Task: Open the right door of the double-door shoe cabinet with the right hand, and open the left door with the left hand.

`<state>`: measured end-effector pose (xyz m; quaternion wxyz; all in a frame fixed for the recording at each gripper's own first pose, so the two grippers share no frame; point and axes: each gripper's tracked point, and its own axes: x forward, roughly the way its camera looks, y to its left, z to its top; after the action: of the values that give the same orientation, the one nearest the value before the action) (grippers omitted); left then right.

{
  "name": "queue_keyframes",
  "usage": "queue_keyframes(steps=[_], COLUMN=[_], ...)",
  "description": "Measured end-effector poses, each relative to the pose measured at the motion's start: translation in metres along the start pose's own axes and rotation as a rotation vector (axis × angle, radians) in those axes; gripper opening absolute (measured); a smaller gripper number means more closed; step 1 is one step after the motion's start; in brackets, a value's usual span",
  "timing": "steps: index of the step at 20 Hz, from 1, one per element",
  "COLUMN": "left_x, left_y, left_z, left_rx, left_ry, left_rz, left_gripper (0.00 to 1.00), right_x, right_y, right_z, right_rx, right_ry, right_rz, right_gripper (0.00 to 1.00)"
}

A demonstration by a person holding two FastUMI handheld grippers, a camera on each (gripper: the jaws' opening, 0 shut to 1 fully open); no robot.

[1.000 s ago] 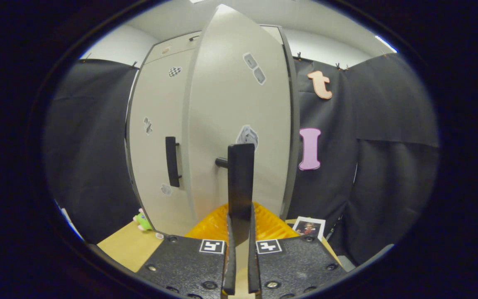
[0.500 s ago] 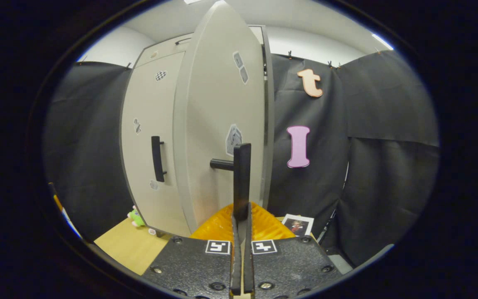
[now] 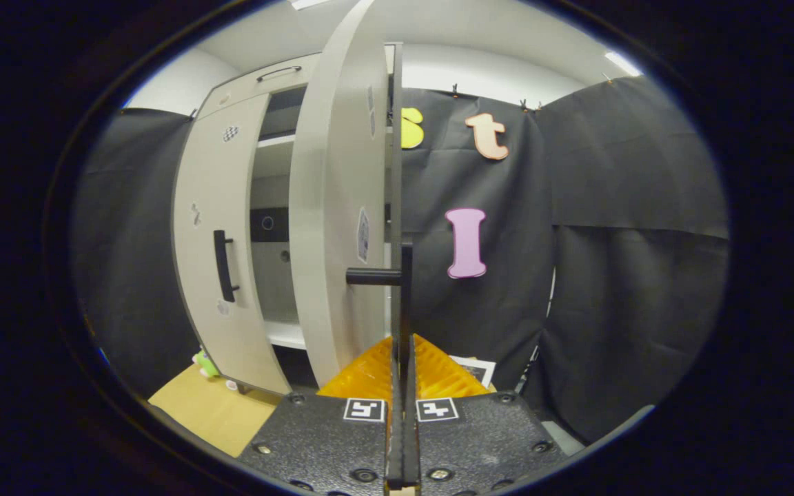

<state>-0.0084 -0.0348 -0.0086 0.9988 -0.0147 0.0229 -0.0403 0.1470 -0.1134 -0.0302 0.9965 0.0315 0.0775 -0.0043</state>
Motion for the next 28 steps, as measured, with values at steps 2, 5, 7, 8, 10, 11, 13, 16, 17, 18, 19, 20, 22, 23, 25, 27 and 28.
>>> queue_keyframes(steps=[2, 5, 7, 8, 10, 11, 13, 16, 17, 18, 19, 20, 22, 23, 25, 27, 28], left_x=[-0.002, -0.002, -0.002, -0.002, -0.002, -0.002, -0.003, -0.002, -0.001, -0.001, -0.001, 0.000, 0.001, 0.003, 0.002, 0.002, 0.002], left_y=[-0.003, -0.004, -0.006, -0.004, 0.000, 0.002, 0.005, 0.009, 0.013, 0.017, 0.019, 0.021, 0.027, 0.027, 0.027, 0.032, 0.031], left_z=[-0.001, 0.001, 0.001, 0.001, 0.002, 0.002, 0.001, 0.001, 0.002, 0.000, 0.000, -0.001, -0.002, -0.003, -0.007, -0.010, -0.011], left_rx=[0.007, 0.013, 0.005, 0.006, 0.011, 0.009, 0.004, -0.010, -0.005, 0.002, 0.005, 0.008, 0.006, 0.000, 0.000, 0.020, 0.021], left_ry=[-0.001, 0.000, -0.003, -0.005, -0.008, -0.008, -0.008, -0.010, -0.010, -0.008, -0.007, -0.005, -0.007, -0.004, 0.005, 0.015, 0.017], left_rz=[-0.009, -0.016, -0.023, -0.020, -0.010, -0.007, 0.003, 0.009, 0.018, 0.026, 0.030, 0.031, 0.039, 0.035, 0.032, 0.039, 0.033], left_gripper=[0.96, 0.96, 0.96, 0.96, 0.96, 0.96, 0.96, 0.96, 0.96, 0.96, 0.96, 0.96, 0.96, 0.96, 0.96, 0.96, 0.96], right_x=[0.000, -0.002, -0.005, -0.006, -0.013, -0.016, -0.028, -0.051, -0.059, -0.068, -0.075, -0.082, -0.094, -0.097, -0.103, -0.109, -0.113], right_y=[-0.002, -0.007, -0.006, -0.006, -0.008, -0.009, -0.011, -0.016, -0.012, -0.006, 0.004, 0.017, 0.047, 0.063, 0.084, 0.105, 0.113], right_z=[0.000, -0.003, -0.004, -0.002, 0.002, 0.006, 0.016, 0.032, 0.038, 0.041, 0.042, 0.042, 0.030, 0.020, -0.005, -0.031, -0.042], right_rx=[0.039, 0.022, 0.016, 0.014, 0.004, 0.003, 0.006, -0.015, -0.026, -0.035, -0.045, -0.046, -0.039, -0.041, -0.043, -0.012, 0.004], right_ry=[0.004, -0.003, -0.008, -0.010, -0.021, -0.029, -0.039, -0.070, -0.088, -0.094, -0.101, -0.106, -0.101, -0.091, -0.064, -0.043, -0.034], right_rz=[0.026, 0.013, 0.004, -0.001, -0.012, -0.022, -0.041, -0.101, -0.109, -0.110, -0.099, -0.071, -0.009, 0.025, 0.057, 0.079, 0.088], right_gripper=[0.04, 0.04, 0.04, 0.04, 0.04, 0.04, 0.06, 0.14, 0.16, 0.22, 0.29, 0.37, 0.56, 0.61, 0.81, 0.94, 0.95])
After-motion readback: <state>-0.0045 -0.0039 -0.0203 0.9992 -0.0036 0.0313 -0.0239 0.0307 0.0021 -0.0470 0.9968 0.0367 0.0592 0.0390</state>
